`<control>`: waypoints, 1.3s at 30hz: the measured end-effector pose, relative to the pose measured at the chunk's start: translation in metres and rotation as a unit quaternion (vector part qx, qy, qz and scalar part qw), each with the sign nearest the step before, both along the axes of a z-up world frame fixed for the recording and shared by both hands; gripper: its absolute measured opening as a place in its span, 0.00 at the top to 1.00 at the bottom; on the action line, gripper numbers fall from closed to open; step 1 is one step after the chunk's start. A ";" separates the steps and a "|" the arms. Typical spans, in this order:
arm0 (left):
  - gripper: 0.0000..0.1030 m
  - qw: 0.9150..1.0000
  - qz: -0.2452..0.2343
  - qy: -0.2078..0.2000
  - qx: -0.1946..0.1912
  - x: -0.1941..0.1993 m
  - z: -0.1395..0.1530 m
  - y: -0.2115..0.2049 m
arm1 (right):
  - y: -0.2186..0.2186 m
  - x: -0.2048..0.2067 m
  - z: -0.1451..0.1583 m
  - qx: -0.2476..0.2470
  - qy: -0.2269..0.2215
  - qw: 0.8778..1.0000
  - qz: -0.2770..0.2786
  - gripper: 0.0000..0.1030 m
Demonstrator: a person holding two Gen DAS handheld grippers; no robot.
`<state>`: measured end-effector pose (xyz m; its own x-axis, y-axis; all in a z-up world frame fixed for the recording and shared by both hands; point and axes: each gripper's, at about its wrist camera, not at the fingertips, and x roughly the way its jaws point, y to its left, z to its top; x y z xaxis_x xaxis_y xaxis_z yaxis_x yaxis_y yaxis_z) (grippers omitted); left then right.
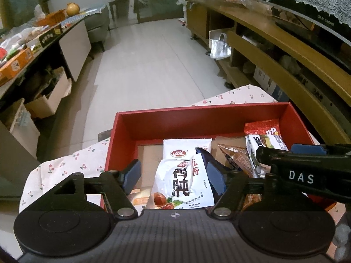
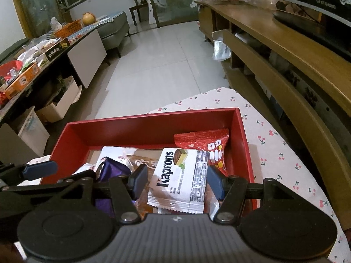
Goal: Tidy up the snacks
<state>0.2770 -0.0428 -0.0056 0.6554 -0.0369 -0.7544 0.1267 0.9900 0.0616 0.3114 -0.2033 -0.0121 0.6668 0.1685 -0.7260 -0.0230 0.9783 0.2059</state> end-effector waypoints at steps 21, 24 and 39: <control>0.00 0.998 0.035 -0.043 -0.015 -0.030 0.023 0.020 | -0.002 -0.026 0.016 0.001 -0.012 1.000 -0.001 0.32; 0.00 0.998 0.037 -0.041 -0.020 -0.033 0.023 0.021 | -0.006 -0.030 0.017 0.006 -0.011 1.000 -0.006 0.32; 0.00 0.996 0.014 -0.079 0.047 -0.092 0.032 0.002 | -0.008 -0.101 0.035 0.024 -0.030 0.999 -0.004 0.32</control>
<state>0.1854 -0.0406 0.0265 0.7659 0.0484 -0.6412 0.0808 0.9820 0.1707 0.2107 -0.2115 0.0225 0.7107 0.1970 -0.6753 -0.0290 0.9674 0.2516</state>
